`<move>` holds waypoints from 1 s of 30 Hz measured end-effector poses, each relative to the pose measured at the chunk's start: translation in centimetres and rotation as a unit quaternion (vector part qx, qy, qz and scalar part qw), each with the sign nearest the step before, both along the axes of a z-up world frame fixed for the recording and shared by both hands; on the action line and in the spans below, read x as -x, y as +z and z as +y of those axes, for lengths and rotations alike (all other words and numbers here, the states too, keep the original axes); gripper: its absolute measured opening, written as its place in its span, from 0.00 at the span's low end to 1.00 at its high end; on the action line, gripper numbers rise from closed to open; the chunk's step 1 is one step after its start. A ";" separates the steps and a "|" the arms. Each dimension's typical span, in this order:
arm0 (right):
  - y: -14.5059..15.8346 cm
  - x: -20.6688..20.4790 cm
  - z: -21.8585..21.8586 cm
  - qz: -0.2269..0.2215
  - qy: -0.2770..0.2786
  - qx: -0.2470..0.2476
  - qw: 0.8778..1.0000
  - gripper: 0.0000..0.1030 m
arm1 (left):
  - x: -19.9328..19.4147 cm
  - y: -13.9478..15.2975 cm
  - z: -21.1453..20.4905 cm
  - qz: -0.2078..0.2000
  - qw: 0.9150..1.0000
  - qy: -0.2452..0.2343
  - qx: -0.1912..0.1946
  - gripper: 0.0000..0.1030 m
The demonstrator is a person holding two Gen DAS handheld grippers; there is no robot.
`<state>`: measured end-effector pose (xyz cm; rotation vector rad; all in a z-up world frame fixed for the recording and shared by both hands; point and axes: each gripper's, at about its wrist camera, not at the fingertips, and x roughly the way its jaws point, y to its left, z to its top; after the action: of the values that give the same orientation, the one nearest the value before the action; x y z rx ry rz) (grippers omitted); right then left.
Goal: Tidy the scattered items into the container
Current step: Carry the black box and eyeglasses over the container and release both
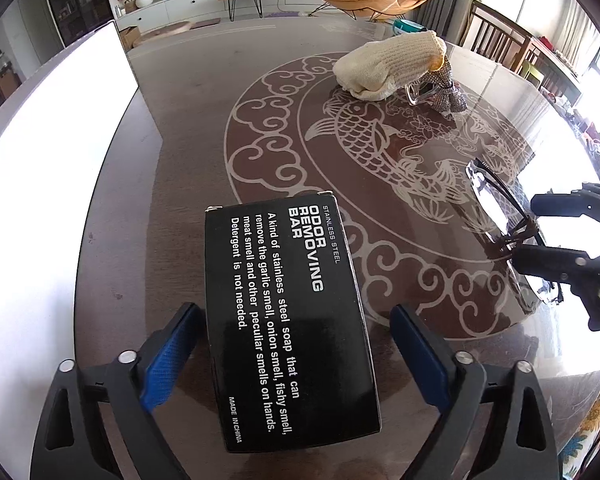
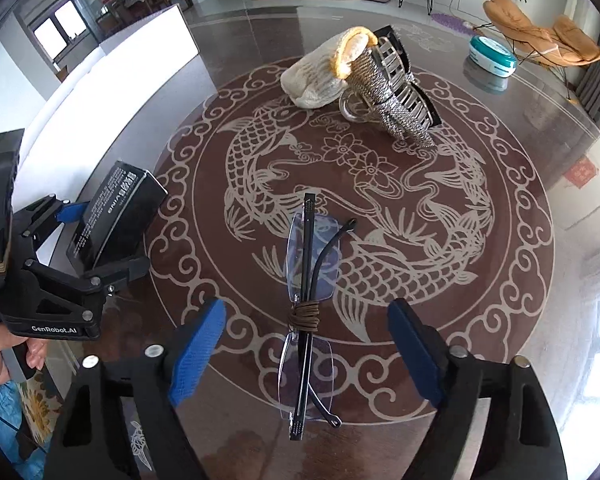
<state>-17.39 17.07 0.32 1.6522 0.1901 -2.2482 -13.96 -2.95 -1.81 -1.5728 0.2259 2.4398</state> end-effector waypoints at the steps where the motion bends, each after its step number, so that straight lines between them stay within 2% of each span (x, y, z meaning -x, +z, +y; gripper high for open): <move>1: -0.3 0.1 -0.4 -0.008 0.004 -0.016 1.000 0.48 | 0.0 0.3 0.0 0.004 1.000 0.000 0.001 0.59; 2: -0.3 0.1 -0.7 -0.002 0.006 -0.031 1.000 0.40 | 0.1 0.5 -0.1 0.002 1.000 0.000 -0.004 0.56; 3: -0.3 0.1 -0.9 -0.004 0.008 -0.032 0.999 0.13 | 0.2 0.7 -0.3 -0.002 1.000 0.001 -0.017 0.56; 7: 0.9 -0.9 -1.2 0.005 0.011 -0.031 0.999 0.12 | -0.7 1.9 -0.9 0.016 1.000 -0.002 -0.022 0.56; 11: 3.8 -1.5 -1.0 0.026 0.008 -0.021 0.999 0.12 | -1.9 3.9 -1.9 0.029 0.999 -0.001 -0.039 0.56; 14: 5.9 -1.7 -0.8 0.035 0.000 -0.019 0.999 0.12 | -2.2 5.7 -2.8 0.039 0.998 -0.002 -0.046 0.56; 18: 9.6 -1.7 -2.5 0.057 0.010 -0.008 0.998 0.12 | -3.1 9.7 -5.7 0.063 0.996 0.005 -0.057 0.56; 21: 12.7 -1.7 -5.7 0.077 0.034 0.011 0.996 0.12 | -3.7 12.8 -9.6 0.082 0.995 0.019 -0.055 0.56; 24: 15.2 -1.5 -10.2 0.090 0.060 0.048 0.993 0.12 | -4.2 15.2 -14.2 0.100 0.993 0.047 -0.036 0.56; 27: 17.0 -2.1 -15.8 0.096 0.095 0.093 0.986 0.12 | -4.9 16.4 -19.6 0.108 0.990 0.085 -0.018 0.56; 30: 17.6 -3.1 -22.0 0.087 0.134 0.133 0.978 0.12 | -5.7 16.1 -25.1 0.102 0.985 0.136 -0.021 0.56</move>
<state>-14.34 -4.91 17.92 1.2170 0.1385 -2.1060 -8.29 -28.03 14.25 -1.4169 -0.0099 2.7972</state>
